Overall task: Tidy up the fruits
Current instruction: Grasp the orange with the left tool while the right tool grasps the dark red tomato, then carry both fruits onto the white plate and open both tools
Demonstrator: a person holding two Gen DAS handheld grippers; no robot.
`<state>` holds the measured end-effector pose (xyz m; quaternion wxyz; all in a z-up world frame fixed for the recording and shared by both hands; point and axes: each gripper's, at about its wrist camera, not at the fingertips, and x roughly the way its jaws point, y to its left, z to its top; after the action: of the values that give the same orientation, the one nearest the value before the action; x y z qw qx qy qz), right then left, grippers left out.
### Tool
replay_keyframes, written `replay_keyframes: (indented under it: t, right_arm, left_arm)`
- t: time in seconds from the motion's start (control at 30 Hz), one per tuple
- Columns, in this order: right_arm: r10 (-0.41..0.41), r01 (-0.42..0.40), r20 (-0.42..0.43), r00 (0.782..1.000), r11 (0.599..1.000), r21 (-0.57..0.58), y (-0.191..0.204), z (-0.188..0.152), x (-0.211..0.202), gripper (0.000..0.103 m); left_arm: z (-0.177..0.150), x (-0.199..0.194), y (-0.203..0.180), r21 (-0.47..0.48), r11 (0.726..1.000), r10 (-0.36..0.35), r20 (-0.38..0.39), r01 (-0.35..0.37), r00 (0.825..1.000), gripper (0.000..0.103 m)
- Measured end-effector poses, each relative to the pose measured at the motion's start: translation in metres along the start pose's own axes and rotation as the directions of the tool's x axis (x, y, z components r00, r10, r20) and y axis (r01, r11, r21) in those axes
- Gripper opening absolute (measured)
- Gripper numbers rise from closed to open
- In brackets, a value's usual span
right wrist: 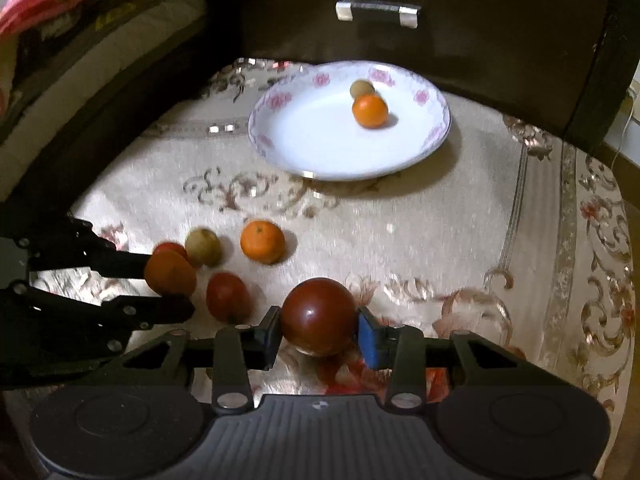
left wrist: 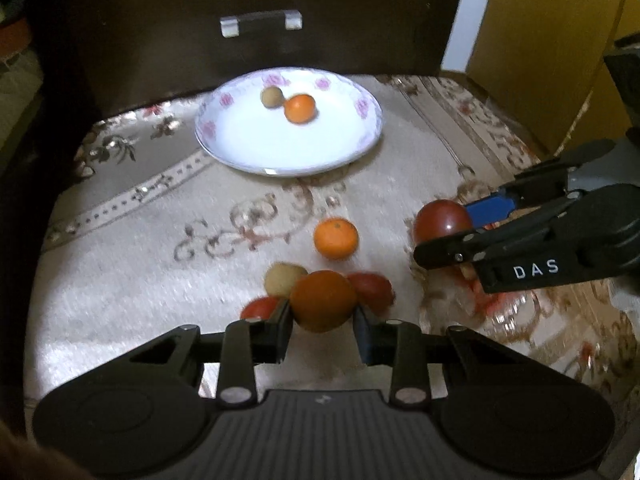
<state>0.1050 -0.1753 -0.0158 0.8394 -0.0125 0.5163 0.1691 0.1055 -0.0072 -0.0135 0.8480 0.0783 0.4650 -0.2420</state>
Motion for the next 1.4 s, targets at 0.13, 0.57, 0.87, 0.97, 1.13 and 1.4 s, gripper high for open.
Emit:
replay_keyframes:
  t: [0.13,0.57,0.87,0.97,1.13,1.4]
  right_arm:
    - [0.005,-0.005,0.038,0.999,1.0,0.008,0.002,0.011,-0.003,0.035]
    - [-0.035,0.029,0.124,0.992,0.998,0.055,-0.009,0.044,0.003,0.036]
    - [-0.061,0.056,0.18,0.982,0.998,0.035,-0.022,0.072,0.021,0.036]
    - [-0.062,0.057,0.176,0.982,0.998,0.033,-0.025,0.074,0.028,0.037]
    - [-0.07,0.07,0.184,0.98,0.998,0.006,-0.023,0.074,0.033,0.039]
    - [-0.059,0.059,0.213,0.975,0.998,0.006,-0.025,0.075,0.03,0.044]
  left_arm:
    - [0.017,0.002,0.003,-0.012,1.0,0.023,0.029,-0.022,0.999,0.039]
    - [0.066,0.022,0.011,-0.028,0.996,0.081,0.084,-0.079,0.993,0.038]
    - [0.083,0.038,0.022,-0.041,0.994,0.108,0.098,-0.104,0.989,0.038]
    - [0.083,0.045,0.025,-0.049,0.994,0.103,0.088,-0.099,0.991,0.038]
    - [0.083,0.05,0.027,-0.054,0.993,0.112,0.083,-0.108,0.99,0.038]
    - [0.083,0.048,0.028,-0.068,0.991,0.118,0.081,-0.113,0.99,0.039]
